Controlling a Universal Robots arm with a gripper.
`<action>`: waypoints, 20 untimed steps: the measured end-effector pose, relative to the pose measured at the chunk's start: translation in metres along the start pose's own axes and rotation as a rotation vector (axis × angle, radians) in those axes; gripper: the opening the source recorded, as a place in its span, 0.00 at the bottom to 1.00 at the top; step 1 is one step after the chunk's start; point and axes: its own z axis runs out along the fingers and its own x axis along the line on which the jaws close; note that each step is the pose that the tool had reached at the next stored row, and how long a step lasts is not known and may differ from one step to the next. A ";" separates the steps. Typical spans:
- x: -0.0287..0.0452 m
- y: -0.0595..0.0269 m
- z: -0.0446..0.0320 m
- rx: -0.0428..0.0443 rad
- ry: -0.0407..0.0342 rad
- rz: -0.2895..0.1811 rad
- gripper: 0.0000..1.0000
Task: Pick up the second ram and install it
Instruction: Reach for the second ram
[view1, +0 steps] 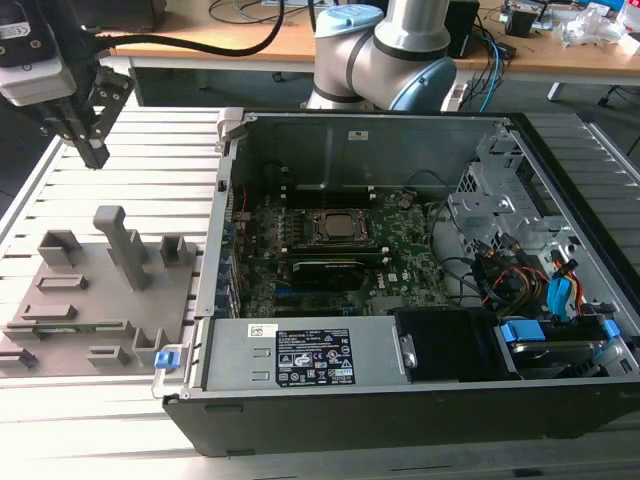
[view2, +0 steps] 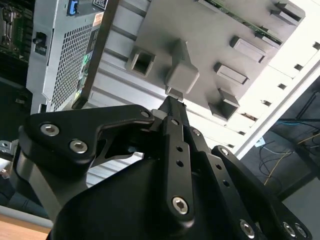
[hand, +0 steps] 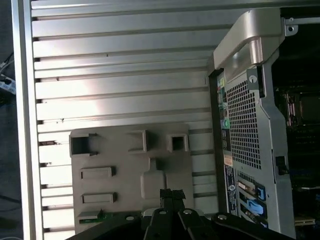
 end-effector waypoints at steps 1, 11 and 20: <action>0.0001 -0.0005 0.0000 0.0000 0.0001 0.000 0.11; 0.0398 -0.0114 0.0007 0.0013 0.0000 0.000 0.11; 0.0643 -0.0161 0.0020 0.0014 0.0000 0.000 0.11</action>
